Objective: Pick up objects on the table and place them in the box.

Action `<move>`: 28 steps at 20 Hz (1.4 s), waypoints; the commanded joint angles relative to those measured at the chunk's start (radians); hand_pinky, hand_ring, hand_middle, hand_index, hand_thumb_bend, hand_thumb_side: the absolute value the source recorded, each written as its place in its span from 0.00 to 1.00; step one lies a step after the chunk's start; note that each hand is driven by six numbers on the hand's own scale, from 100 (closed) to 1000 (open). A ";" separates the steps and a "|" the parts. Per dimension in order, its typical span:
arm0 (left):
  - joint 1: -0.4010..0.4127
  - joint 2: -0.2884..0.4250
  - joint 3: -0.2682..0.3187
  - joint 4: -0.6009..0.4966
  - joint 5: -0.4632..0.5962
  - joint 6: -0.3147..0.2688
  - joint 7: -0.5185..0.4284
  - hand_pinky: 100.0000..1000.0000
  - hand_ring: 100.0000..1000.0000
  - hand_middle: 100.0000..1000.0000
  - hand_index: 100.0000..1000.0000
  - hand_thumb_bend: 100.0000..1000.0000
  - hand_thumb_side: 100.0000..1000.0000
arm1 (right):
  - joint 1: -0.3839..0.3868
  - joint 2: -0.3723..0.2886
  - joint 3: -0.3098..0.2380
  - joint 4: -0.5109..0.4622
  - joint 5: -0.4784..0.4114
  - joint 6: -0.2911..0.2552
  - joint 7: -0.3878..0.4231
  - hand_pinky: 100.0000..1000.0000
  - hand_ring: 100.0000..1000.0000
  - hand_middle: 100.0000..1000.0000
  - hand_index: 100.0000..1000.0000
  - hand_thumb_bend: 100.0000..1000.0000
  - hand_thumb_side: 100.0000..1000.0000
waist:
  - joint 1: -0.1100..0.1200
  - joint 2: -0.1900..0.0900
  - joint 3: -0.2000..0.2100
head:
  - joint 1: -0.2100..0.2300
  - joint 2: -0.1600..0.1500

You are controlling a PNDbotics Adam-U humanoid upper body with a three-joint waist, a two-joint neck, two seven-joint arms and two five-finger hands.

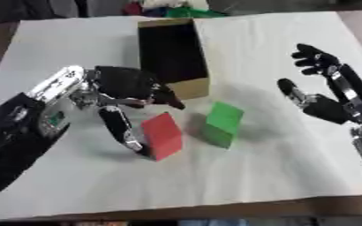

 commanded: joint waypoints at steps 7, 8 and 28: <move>-0.021 -0.003 -0.004 0.025 -0.025 -0.129 -0.112 0.79 0.74 0.73 0.96 0.50 0.60 | -0.015 -0.017 -0.003 -0.010 -0.001 -0.002 0.001 0.76 0.82 0.82 0.98 0.33 0.68 | 0.000 -0.015 -0.002 | 0.005 0.004; -0.022 -0.004 -0.005 0.027 -0.026 -0.131 -0.115 0.79 0.73 0.72 0.95 0.50 0.60 | -0.015 -0.017 -0.002 -0.010 -0.001 -0.002 0.002 0.76 0.82 0.82 0.98 0.33 0.68 | 0.001 -0.015 -0.002 | 0.005 0.004; -0.016 -0.016 -0.007 0.052 -0.036 -0.152 -0.156 0.74 0.61 0.52 0.80 0.29 0.49 | -0.014 -0.017 -0.003 -0.010 -0.002 -0.001 0.002 0.76 0.82 0.81 0.98 0.33 0.69 | 0.001 -0.016 -0.001 | 0.007 0.007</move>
